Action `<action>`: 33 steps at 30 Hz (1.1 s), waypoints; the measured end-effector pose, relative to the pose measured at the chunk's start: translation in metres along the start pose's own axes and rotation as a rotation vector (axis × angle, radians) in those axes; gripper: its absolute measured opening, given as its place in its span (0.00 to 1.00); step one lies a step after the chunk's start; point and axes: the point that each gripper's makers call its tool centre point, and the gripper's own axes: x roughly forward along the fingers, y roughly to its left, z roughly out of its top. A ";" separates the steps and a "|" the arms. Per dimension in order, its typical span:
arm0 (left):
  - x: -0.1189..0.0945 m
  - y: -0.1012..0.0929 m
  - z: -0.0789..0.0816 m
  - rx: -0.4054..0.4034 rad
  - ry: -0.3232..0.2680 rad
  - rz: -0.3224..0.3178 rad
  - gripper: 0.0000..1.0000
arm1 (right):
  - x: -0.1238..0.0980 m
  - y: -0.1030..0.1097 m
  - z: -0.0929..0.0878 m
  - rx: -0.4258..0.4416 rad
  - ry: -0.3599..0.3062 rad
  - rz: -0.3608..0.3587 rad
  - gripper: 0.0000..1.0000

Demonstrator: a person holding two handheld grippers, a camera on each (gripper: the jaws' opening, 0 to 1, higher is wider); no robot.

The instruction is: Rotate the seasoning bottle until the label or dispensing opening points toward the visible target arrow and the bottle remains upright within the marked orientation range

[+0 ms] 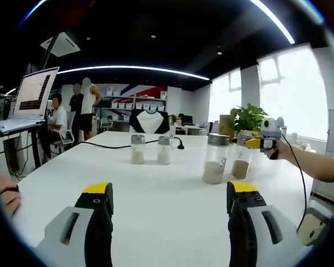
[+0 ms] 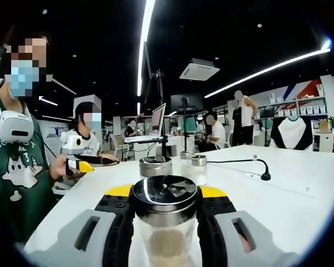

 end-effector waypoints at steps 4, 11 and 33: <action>0.001 -0.001 -0.001 -0.002 0.003 -0.002 0.88 | -0.001 -0.002 0.000 -0.004 0.001 -0.002 0.42; 0.001 -0.001 -0.001 -0.007 0.001 -0.004 0.88 | -0.002 -0.005 -0.001 -0.015 0.015 -0.021 0.41; 0.000 -0.004 -0.001 -0.008 0.003 -0.009 0.88 | -0.005 -0.014 -0.002 -0.016 0.029 -0.097 0.41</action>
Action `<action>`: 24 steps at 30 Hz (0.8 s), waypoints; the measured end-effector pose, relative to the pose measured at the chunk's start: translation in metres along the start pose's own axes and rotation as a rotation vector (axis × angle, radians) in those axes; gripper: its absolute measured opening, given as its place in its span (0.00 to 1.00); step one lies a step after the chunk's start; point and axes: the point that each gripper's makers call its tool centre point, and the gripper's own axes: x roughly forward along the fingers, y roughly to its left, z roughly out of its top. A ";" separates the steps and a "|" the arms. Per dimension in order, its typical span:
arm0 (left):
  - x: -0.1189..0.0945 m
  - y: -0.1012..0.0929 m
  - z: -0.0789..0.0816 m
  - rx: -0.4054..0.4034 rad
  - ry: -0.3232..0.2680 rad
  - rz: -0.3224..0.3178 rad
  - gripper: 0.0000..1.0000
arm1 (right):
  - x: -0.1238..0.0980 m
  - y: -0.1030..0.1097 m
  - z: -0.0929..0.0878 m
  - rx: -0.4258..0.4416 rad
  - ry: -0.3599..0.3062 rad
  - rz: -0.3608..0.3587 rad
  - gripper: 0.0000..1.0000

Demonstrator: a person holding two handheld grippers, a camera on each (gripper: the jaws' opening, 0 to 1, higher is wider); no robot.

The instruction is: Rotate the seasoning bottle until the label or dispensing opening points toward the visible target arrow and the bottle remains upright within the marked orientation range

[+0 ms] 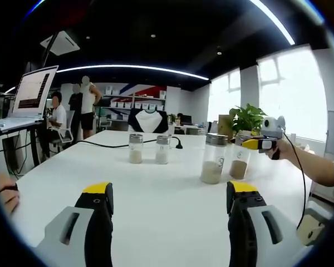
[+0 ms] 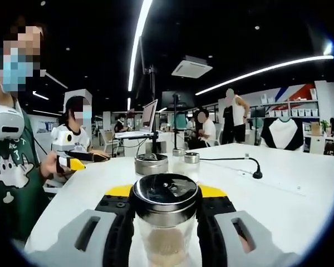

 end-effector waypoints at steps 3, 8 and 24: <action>0.000 0.000 0.000 0.001 -0.002 0.000 0.88 | 0.000 -0.002 0.000 -0.002 0.004 -0.019 0.41; -0.001 0.000 0.001 0.000 -0.002 0.000 0.88 | -0.001 -0.005 0.000 -0.001 0.007 -0.042 0.41; -0.003 -0.001 0.004 -0.001 -0.010 0.001 0.88 | 0.001 -0.004 0.000 0.001 0.004 -0.148 0.41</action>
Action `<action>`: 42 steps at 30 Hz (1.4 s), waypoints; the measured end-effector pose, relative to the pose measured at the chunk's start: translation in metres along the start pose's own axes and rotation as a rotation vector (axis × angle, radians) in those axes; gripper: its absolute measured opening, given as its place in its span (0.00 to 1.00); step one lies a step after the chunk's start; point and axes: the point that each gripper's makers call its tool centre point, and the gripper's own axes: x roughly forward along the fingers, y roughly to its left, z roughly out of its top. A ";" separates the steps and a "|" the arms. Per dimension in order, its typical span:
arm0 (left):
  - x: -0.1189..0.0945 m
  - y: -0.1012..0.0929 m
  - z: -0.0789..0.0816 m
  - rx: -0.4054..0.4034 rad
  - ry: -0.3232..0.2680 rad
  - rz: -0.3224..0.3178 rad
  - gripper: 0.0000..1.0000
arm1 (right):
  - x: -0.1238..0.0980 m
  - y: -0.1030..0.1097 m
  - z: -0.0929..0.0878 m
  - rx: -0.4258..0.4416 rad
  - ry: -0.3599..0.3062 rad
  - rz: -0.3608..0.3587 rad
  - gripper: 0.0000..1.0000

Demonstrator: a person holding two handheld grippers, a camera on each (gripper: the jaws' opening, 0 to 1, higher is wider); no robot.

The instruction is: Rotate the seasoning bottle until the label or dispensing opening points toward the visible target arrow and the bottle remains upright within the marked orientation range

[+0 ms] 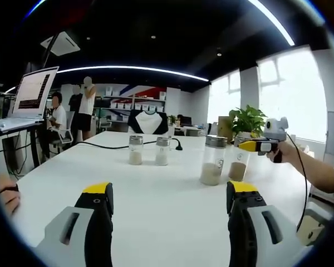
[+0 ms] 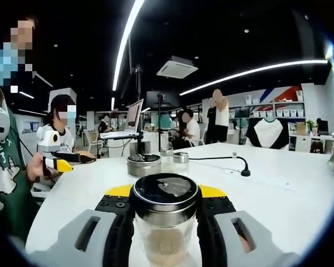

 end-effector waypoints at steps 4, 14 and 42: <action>0.000 0.000 0.000 0.000 0.000 0.000 0.88 | 0.001 0.002 0.000 0.000 -0.007 -0.024 0.41; 0.000 0.001 0.000 0.000 0.001 0.001 0.88 | 0.002 0.001 0.000 0.001 -0.012 -0.089 0.41; 0.000 0.003 0.000 0.000 -0.002 0.005 0.88 | 0.003 -0.001 0.001 0.004 -0.055 -0.307 0.41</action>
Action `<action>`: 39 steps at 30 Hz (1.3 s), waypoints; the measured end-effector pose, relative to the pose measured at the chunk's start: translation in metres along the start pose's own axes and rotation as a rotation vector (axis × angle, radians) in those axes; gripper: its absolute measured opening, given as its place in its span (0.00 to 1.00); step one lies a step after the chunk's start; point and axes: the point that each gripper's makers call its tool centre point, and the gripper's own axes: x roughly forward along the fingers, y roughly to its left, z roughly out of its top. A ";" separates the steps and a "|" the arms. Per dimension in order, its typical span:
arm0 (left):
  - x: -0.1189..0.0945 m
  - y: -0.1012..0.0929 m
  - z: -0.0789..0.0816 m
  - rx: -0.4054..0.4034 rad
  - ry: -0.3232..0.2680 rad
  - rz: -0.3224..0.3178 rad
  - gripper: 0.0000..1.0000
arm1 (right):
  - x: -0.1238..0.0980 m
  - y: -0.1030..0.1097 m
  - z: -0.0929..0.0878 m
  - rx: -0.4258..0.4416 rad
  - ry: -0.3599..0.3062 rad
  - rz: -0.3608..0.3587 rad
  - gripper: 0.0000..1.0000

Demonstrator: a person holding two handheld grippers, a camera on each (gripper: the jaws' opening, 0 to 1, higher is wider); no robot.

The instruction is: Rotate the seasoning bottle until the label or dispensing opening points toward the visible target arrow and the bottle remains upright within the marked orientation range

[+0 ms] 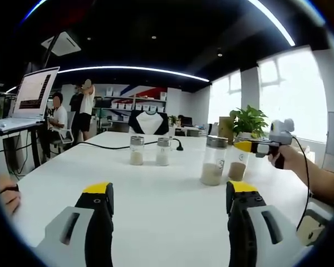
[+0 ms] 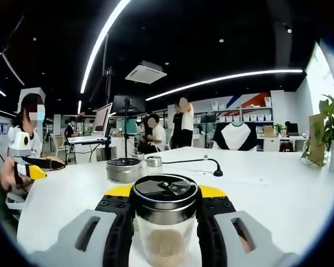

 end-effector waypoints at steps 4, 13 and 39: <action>0.001 -0.002 -0.001 0.000 0.003 -0.006 0.88 | 0.001 -0.002 0.000 0.004 0.000 -0.028 0.41; 0.000 -0.001 -0.001 -0.003 0.002 -0.003 0.88 | 0.001 -0.007 0.000 0.006 -0.001 -0.094 0.41; -0.002 0.003 0.001 -0.003 0.002 0.003 0.88 | 0.001 -0.016 0.001 -0.012 -0.015 -0.227 0.41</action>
